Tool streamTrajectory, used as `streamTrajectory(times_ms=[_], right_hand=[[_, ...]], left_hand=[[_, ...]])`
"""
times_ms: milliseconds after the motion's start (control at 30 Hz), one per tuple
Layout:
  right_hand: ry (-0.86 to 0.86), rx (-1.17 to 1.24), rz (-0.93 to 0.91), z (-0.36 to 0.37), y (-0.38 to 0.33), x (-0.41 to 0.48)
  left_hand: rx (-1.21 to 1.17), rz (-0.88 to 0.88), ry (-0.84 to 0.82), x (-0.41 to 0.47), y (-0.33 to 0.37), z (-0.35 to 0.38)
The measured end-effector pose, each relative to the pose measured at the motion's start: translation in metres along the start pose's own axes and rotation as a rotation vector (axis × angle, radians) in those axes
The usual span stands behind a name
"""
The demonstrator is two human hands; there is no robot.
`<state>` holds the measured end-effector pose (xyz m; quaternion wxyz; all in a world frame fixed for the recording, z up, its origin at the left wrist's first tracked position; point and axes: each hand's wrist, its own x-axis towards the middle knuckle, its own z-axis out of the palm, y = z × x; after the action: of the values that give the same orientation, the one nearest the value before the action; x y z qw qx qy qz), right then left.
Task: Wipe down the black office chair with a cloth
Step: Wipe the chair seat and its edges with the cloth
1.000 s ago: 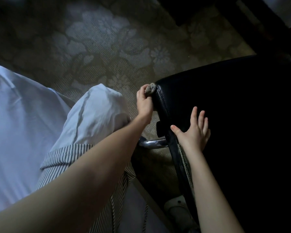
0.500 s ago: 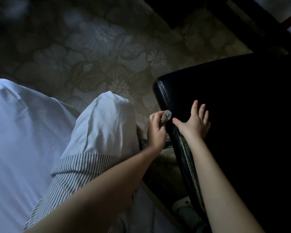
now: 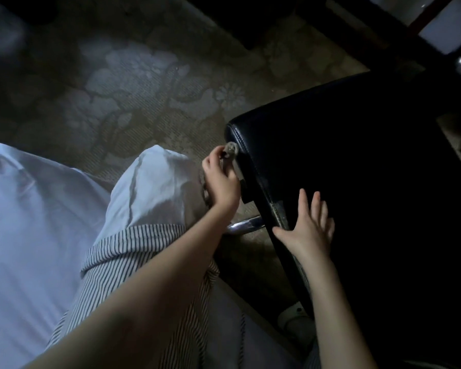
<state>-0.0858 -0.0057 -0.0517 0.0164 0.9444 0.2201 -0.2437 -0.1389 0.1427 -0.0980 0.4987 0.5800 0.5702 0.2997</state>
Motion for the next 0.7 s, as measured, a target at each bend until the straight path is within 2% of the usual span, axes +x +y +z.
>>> streamTrajectory(times_ms=[133, 267, 533, 700], right_hand=[[0.019, 0.005, 0.101, 0.017, 0.008, -0.012], [0.069, 0.021, 0.090, 0.025, 0.014, -0.013], [0.103, -0.002, 0.077, 0.026, 0.016, -0.014], [0.101, 0.022, 0.068, 0.025, 0.014, -0.015]], left_hand=[[0.004, 0.026, -0.091, -0.008, -0.010, 0.009], [-0.022, 0.061, -0.101, -0.028, -0.012, 0.011], [0.049, 0.112, -0.224, -0.077, -0.022, 0.002], [0.108, 0.249, -0.414, -0.114, -0.030, -0.008]])
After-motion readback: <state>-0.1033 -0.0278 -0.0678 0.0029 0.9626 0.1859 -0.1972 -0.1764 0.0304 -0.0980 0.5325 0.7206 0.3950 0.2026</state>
